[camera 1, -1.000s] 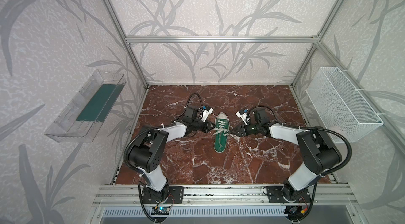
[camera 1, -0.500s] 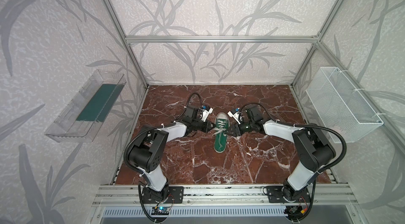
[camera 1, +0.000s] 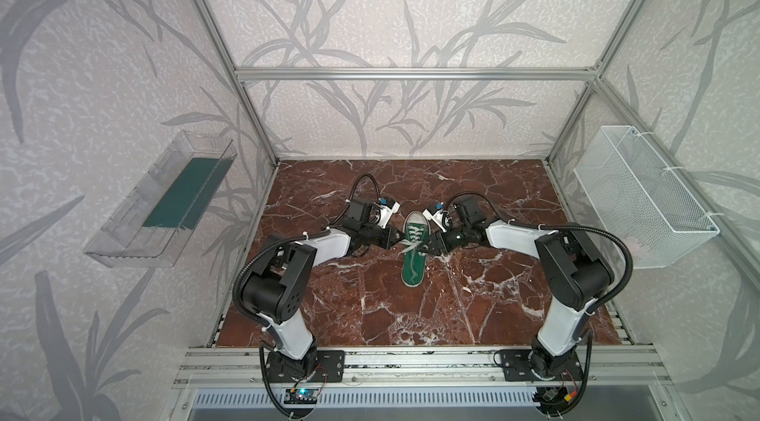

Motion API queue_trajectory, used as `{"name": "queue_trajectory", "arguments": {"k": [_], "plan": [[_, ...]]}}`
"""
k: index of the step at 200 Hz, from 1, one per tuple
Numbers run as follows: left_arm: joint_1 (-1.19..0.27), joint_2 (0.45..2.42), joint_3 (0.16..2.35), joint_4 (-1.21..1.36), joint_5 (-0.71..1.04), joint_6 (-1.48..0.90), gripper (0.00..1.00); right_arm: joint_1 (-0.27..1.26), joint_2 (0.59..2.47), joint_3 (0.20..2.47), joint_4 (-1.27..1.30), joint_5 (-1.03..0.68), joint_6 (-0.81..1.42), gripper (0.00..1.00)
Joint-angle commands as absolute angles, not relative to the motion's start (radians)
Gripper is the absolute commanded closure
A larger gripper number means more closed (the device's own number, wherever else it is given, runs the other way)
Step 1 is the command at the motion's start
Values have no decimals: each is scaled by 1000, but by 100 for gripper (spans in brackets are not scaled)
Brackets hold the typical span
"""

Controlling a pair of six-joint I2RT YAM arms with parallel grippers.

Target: Tie the shoes

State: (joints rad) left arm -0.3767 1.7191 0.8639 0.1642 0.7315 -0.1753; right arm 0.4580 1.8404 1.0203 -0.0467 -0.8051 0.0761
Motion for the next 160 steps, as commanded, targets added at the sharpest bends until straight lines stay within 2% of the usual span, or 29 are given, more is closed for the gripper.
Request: {"name": "queue_trajectory", "arguments": {"k": [1, 35, 62, 124, 160], "plan": [[-373, 1730, 891, 163, 741, -170, 100, 459, 1866, 1059, -69, -838, 45, 49], [-372, 1738, 895, 162, 745, -173, 100, 459, 1884, 1080, -88, -859, -2, 51], [-372, 1735, 895, 161, 743, -172, 100, 460, 1893, 1103, -139, -857, -64, 62], [-373, 1737, 904, 153, 742, -168, 100, 469, 1885, 1105, -179, -876, -110, 70], [-373, 1735, 908, 143, 739, -164, 100, 469, 1879, 1109, -191, -861, -116, 82]]}}
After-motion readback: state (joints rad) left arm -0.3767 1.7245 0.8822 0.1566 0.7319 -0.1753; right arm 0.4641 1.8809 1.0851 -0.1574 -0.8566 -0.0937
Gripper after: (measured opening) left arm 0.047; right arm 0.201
